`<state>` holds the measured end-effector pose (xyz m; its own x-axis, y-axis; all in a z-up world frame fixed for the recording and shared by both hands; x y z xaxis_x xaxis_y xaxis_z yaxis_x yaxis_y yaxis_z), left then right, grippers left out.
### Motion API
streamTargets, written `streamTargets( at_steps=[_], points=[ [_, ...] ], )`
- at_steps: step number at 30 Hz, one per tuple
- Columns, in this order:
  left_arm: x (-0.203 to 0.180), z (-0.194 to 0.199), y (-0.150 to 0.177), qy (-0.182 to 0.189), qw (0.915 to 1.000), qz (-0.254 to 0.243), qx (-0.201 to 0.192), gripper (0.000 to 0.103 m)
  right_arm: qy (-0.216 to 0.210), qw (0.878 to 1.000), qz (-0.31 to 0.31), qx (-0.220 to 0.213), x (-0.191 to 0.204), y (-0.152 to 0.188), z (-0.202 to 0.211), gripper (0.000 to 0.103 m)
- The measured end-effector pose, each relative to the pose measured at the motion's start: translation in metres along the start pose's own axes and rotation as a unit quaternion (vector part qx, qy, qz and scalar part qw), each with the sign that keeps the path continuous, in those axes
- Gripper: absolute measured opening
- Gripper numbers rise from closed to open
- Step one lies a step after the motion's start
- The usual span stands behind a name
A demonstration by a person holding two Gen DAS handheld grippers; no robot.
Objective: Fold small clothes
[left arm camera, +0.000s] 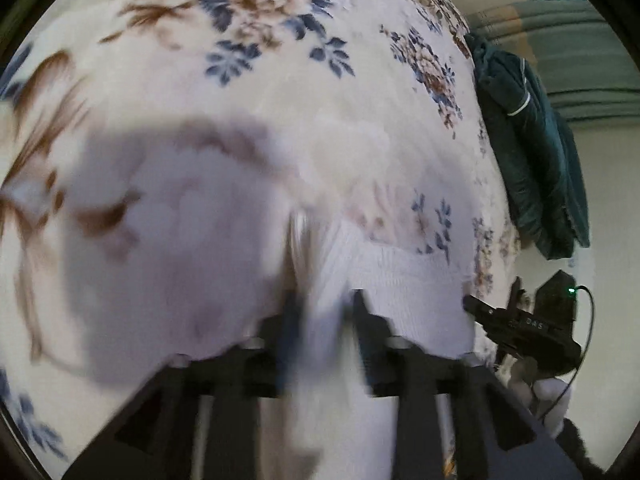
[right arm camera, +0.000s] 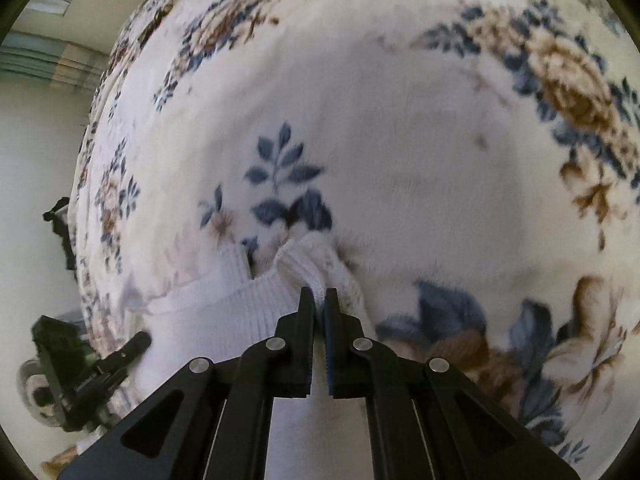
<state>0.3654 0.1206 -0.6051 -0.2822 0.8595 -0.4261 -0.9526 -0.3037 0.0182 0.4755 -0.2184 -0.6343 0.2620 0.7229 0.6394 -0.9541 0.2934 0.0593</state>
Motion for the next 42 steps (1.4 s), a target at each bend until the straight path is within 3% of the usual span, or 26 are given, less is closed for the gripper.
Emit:
streamTargets(
  at_steps=[2,3,4,9,12,14,15,16,17,18,19,23,25,30,32,33,35,36,40,42],
  points=[
    [0.0,0.015,0.016,0.019,0.9998,0.001,-0.002,0.043,-0.022,1.0,-0.008,0.016,-0.001,0.008,0.012,0.025],
    [0.001,0.025,0.028,0.029,0.9996,0.0,-0.003,0.044,-0.03,0.999,-0.006,0.016,-0.001,0.014,0.02,0.041],
    [0.001,0.03,0.04,0.03,0.9995,-0.003,-0.001,0.044,-0.039,0.999,-0.005,0.017,-0.003,0.027,0.031,0.049],
    [0.017,0.049,0.118,0.036,0.9987,-0.003,0.035,0.044,-0.058,0.995,-0.025,0.08,-0.028,0.117,0.061,0.05],
    [0.022,0.039,0.153,0.042,0.9972,0.004,0.061,0.044,-0.069,0.988,-0.055,0.124,-0.05,0.175,0.057,0.05],
    [0.022,0.032,0.166,0.047,0.9972,0.008,0.058,0.041,-0.082,0.985,-0.074,0.134,-0.061,0.198,0.049,0.05],
    [0.021,0.028,0.169,0.035,0.9981,0.001,0.05,0.035,-0.092,0.984,-0.078,0.129,-0.063,0.205,0.047,0.05],
    [0.019,0.025,0.17,0.027,0.9987,-0.007,0.044,0.019,-0.098,0.986,-0.072,0.118,-0.063,0.21,0.045,0.047],
    [0.018,0.025,0.17,0.022,0.9989,-0.009,0.039,0.014,-0.096,0.988,-0.063,0.103,-0.062,0.211,0.046,0.039],
    [0.018,0.024,0.167,0.02,0.9992,-0.002,0.035,0.014,-0.096,0.988,-0.063,0.099,-0.061,0.212,0.044,0.017],
    [0.018,0.026,0.165,0.021,0.9993,0.005,0.032,0.013,-0.091,0.988,-0.074,0.099,-0.061,0.214,0.043,0.012],
    [0.027,0.035,0.159,0.016,0.9998,0.006,0.013,0.01,-0.033,0.996,-0.065,0.056,-0.06,0.203,0.058,0.007],
    [0.04,0.022,0.165,0.017,0.9993,0.013,0.03,0.01,-0.013,0.995,-0.077,0.055,-0.072,0.202,0.06,0.006],
    [0.035,0.032,0.17,0.018,0.9989,0.016,0.041,0.017,-0.03,0.99,-0.101,0.092,-0.078,0.208,0.046,0.008],
    [0.034,0.043,0.168,0.024,0.9989,0.025,0.032,0.031,-0.042,0.99,-0.089,0.1,-0.067,0.203,0.052,0.012],
    [0.035,0.05,0.168,0.036,0.9984,0.037,0.024,0.043,-0.05,0.991,-0.08,0.096,-0.062,0.199,0.056,0.016],
    [0.039,0.054,0.172,0.066,0.9958,0.061,0.016,0.066,-0.061,0.993,-0.059,0.085,-0.055,0.184,0.067,0.044],
    [0.042,0.05,0.174,0.074,0.9945,0.072,0.02,0.067,-0.065,0.993,-0.054,0.083,-0.054,0.178,0.071,0.067],
    [0.052,0.027,0.158,0.085,0.991,0.103,0.006,0.067,-0.133,0.984,-0.05,0.107,-0.049,0.148,0.06,0.087],
    [0.052,0.013,0.14,0.088,0.9911,0.099,-0.007,0.067,-0.156,0.978,-0.054,0.124,-0.049,0.143,0.045,0.088]
  ],
)
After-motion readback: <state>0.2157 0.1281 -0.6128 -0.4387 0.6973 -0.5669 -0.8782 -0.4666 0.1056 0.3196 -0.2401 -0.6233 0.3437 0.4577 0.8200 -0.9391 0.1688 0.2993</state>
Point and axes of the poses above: each gripper's, at about its wrist camera, not at the fingertips, and z roughly against the way its jaws point, x to its left, y to its underside, the point moved 6 cm from there along -z, roughly the way its jaws point, and after that the axes turned 15 degrees about -y, right-handed, at the moved point
